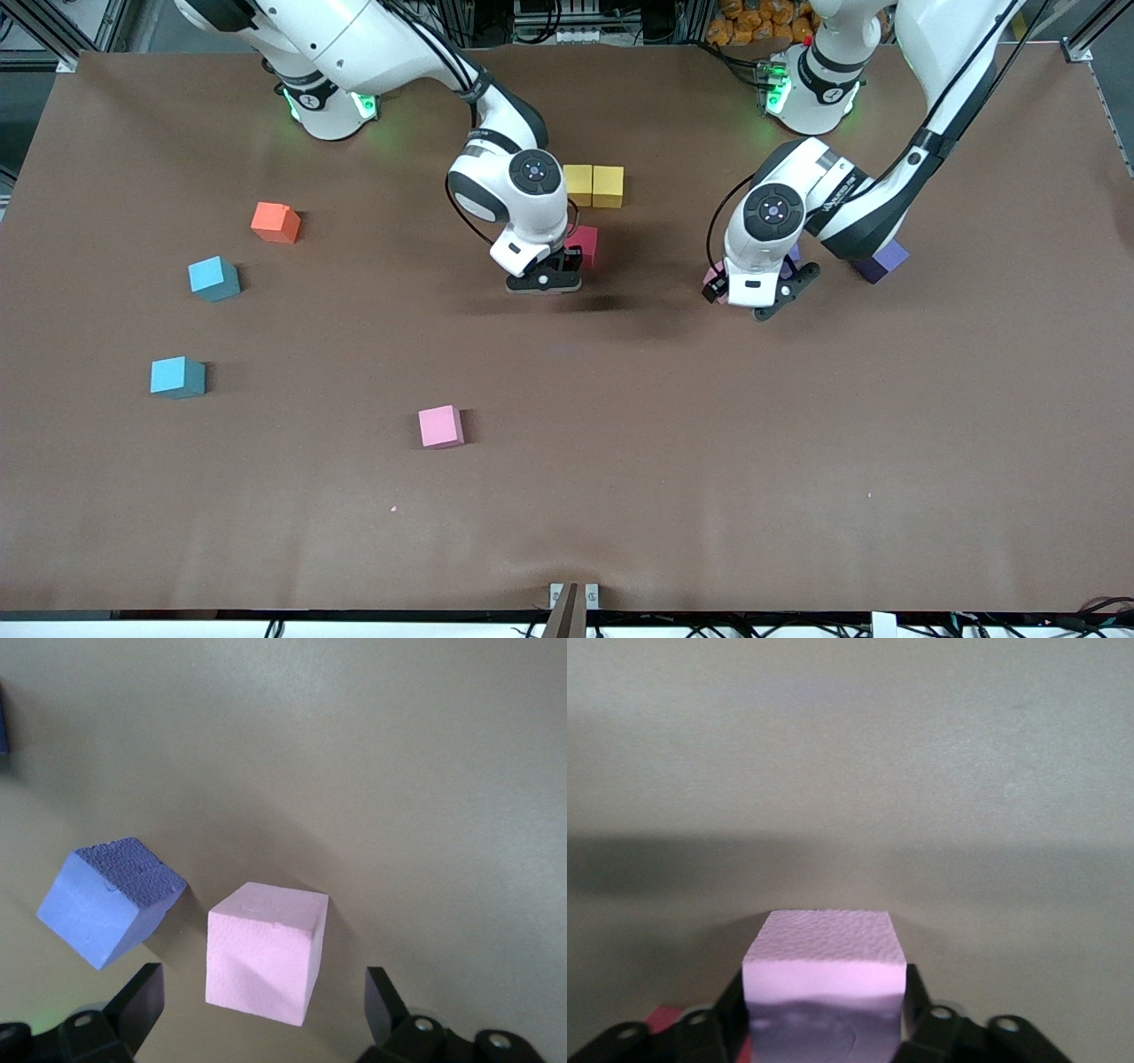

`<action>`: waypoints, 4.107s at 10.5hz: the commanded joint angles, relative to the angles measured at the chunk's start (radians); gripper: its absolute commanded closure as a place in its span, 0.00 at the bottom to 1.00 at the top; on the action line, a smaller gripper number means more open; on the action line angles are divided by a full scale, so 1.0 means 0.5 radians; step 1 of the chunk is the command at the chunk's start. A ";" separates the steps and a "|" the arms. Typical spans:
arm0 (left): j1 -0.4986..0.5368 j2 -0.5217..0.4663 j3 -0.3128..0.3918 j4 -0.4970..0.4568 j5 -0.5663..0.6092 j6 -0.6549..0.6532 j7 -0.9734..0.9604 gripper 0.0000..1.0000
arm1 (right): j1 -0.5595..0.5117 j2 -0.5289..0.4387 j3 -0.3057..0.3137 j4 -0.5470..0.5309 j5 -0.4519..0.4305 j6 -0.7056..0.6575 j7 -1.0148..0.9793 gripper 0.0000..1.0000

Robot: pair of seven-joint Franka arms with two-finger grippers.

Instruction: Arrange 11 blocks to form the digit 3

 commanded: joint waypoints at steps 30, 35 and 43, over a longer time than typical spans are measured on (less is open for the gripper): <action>0.057 0.099 -0.139 -0.202 0.191 0.452 -0.603 0.46 | -0.842 0.572 -0.017 0.838 -0.085 0.280 -1.508 0.00; -0.133 0.187 -0.210 -0.042 0.188 0.455 -1.490 0.46 | -0.805 0.562 -0.048 0.881 -0.085 0.166 -1.487 0.00; -0.437 0.433 -0.174 0.093 0.219 0.562 -2.399 0.46 | -0.701 0.520 -0.174 0.875 -0.082 0.148 -1.505 0.63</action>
